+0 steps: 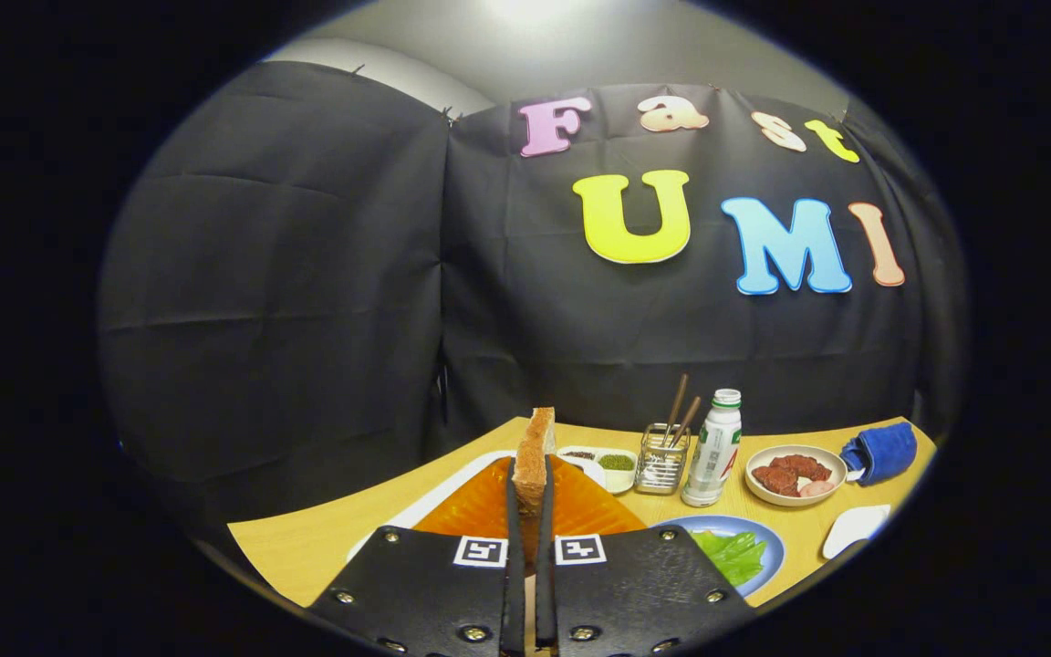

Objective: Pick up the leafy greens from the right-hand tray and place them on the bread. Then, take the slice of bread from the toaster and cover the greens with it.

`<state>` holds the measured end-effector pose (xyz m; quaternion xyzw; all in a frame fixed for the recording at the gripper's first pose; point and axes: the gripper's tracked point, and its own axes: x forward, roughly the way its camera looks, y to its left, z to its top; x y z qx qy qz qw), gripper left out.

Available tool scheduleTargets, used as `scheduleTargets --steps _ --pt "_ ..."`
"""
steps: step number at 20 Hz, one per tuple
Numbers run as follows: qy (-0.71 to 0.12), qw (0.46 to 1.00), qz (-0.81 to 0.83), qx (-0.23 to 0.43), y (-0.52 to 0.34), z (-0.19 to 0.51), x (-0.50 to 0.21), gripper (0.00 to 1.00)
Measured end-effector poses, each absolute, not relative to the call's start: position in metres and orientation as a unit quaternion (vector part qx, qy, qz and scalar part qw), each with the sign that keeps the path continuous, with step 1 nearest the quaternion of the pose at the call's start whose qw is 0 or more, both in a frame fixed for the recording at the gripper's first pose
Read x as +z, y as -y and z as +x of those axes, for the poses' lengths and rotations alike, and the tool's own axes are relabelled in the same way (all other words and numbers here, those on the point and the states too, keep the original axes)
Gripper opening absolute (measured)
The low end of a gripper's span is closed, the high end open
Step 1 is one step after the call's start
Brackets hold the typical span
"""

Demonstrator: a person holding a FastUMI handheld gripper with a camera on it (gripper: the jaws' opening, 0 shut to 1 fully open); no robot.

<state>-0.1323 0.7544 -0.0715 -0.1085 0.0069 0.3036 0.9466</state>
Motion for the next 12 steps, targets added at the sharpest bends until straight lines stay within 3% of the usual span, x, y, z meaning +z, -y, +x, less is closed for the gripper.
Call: scheduleTargets --steps 12 --pt "0.019 0.953 -0.084 0.291 -0.689 -0.140 -0.019 0.05"
